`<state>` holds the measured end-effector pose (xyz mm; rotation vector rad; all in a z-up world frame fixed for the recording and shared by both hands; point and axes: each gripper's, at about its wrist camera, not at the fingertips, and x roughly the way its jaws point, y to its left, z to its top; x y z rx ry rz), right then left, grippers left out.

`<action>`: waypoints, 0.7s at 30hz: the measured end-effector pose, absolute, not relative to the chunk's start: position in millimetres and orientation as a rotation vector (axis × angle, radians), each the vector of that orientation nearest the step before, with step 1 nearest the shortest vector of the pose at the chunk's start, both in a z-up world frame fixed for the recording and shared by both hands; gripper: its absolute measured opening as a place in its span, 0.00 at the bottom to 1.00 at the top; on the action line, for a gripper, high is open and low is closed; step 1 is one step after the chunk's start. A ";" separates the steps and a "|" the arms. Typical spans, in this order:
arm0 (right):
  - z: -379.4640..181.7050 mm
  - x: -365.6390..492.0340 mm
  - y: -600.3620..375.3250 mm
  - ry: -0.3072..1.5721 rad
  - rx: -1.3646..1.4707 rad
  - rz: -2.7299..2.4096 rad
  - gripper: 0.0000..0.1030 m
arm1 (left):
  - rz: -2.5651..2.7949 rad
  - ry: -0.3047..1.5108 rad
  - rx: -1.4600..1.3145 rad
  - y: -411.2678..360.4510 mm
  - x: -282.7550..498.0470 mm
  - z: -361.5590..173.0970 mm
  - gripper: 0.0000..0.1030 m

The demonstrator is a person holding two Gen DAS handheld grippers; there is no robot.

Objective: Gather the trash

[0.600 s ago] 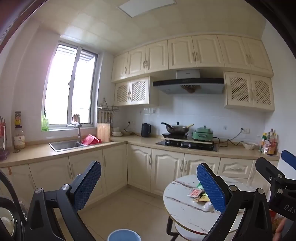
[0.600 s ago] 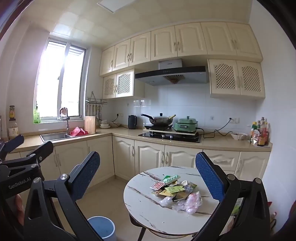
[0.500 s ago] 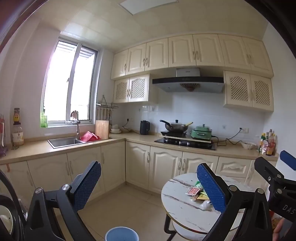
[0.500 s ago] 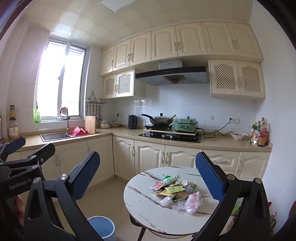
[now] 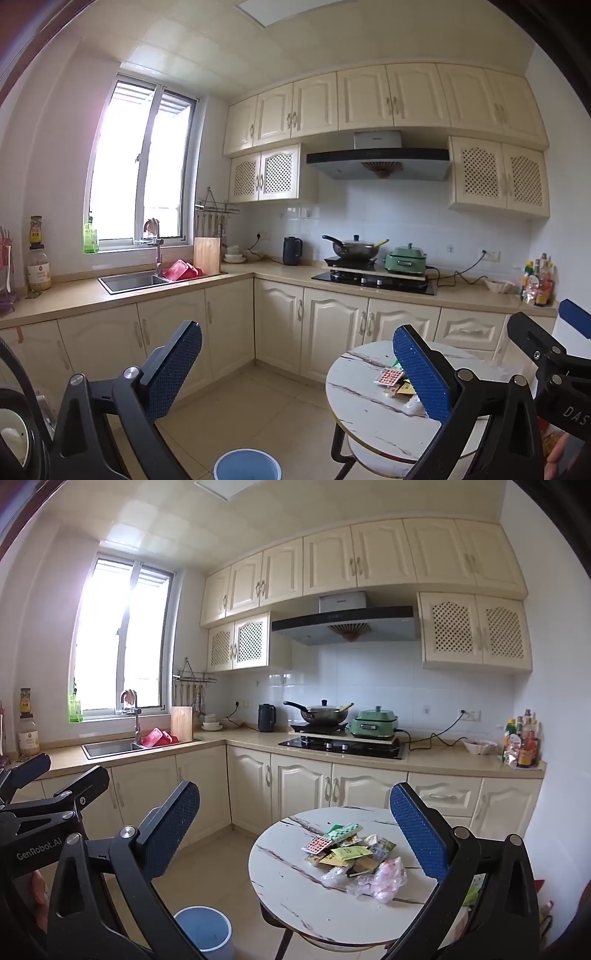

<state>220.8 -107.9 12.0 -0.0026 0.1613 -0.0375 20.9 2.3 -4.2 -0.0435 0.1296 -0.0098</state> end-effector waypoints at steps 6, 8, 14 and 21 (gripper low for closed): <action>12.8 226.8 -106.6 0.167 -0.008 -0.038 1.00 | -0.006 0.137 -0.047 -1.9 22.7 -4.0 0.99; 10.7 228.0 -107.3 0.165 -0.009 -0.038 1.00 | -0.005 0.137 -0.044 -3.0 23.1 -4.8 0.99; 10.0 228.0 -107.4 0.166 -0.003 -0.039 1.00 | -0.006 0.146 -0.047 -3.0 23.3 -3.6 0.99; 8.0 227.3 -109.7 0.167 0.001 -0.045 1.00 | -0.011 0.152 -0.044 -4.9 26.3 -4.8 0.99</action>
